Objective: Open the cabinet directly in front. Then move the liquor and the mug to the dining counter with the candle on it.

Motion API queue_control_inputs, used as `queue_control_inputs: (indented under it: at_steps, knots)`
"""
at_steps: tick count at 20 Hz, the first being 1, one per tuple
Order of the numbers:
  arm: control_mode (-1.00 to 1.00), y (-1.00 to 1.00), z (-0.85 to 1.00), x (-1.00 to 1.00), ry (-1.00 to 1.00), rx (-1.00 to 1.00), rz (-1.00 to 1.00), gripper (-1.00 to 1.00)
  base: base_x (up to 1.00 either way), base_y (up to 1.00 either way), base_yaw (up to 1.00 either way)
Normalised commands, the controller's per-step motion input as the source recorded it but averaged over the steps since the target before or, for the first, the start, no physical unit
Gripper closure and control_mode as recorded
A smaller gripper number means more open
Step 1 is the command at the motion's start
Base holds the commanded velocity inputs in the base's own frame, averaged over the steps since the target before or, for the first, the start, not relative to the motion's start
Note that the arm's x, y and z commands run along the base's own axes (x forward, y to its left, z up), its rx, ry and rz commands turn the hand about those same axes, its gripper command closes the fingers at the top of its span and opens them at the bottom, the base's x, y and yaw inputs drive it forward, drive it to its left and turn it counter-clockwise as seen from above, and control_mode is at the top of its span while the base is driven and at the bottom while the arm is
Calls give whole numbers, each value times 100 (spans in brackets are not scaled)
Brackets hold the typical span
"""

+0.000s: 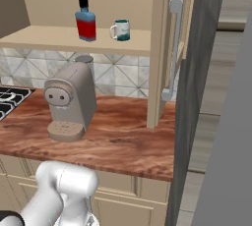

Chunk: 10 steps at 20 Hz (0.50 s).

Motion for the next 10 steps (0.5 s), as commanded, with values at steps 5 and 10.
queue_control_inputs:
  at_steps: [5,10]
  knots:
    - [-100,-84,-2,-70,-4,21,1,-100,0,0,0]
    - [-100,-100,7,-3,-1,24,16,-100,0,0,0]
